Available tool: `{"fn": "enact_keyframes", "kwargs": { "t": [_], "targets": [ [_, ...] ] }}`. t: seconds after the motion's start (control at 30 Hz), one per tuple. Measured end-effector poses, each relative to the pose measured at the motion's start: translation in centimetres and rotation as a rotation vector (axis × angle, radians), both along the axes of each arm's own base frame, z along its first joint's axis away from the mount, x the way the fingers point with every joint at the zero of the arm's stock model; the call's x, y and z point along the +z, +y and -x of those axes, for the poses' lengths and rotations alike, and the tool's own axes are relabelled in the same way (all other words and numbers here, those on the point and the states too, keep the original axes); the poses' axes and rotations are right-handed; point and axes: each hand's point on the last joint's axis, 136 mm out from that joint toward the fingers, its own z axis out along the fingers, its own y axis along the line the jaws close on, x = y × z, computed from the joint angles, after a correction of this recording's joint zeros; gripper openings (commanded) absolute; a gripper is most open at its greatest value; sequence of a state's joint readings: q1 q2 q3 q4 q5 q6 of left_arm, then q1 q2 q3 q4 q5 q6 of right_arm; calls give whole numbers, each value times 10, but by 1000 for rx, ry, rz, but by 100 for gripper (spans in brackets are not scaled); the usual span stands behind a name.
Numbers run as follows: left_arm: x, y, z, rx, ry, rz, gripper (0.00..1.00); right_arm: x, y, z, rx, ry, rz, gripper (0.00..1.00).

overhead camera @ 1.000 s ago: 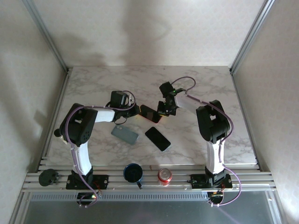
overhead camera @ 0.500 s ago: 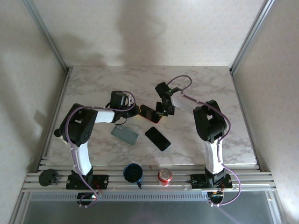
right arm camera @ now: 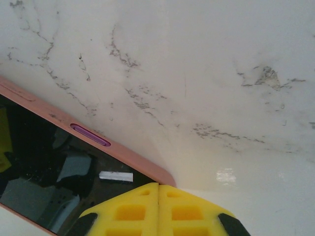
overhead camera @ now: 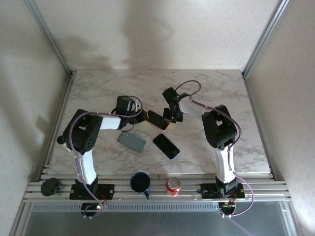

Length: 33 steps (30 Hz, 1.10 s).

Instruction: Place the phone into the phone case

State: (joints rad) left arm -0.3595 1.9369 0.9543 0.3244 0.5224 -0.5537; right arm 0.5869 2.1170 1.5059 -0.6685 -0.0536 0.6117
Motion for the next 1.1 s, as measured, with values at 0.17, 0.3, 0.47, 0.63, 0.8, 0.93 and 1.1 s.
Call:
{"fn": "enact_keyframes", "kwargs": {
  "t": [0.17,0.3,0.47,0.63,0.8,0.93,1.1],
  "targets": [
    [-1,-2,-5,1,17,-5,2,2,2,1,-39,-12,-32,0],
    [1,-3,-22,22,14,-20,2,5,11,2,-77,-9,-101,0],
    [1,-6,-46,42,2,-31,2,14,33,0,-96,16,-221,0],
    [3,-9,-71,57,-7,-27,2,16,57,2,-91,60,-306,0],
    [4,-8,-89,67,-8,-28,2,17,82,4,-74,75,-374,0],
    [4,-4,-93,72,-5,-36,2,17,95,4,-71,81,-405,0],
    [3,11,-98,94,-1,-37,2,18,108,-1,-75,86,-430,0]
  ]
}}
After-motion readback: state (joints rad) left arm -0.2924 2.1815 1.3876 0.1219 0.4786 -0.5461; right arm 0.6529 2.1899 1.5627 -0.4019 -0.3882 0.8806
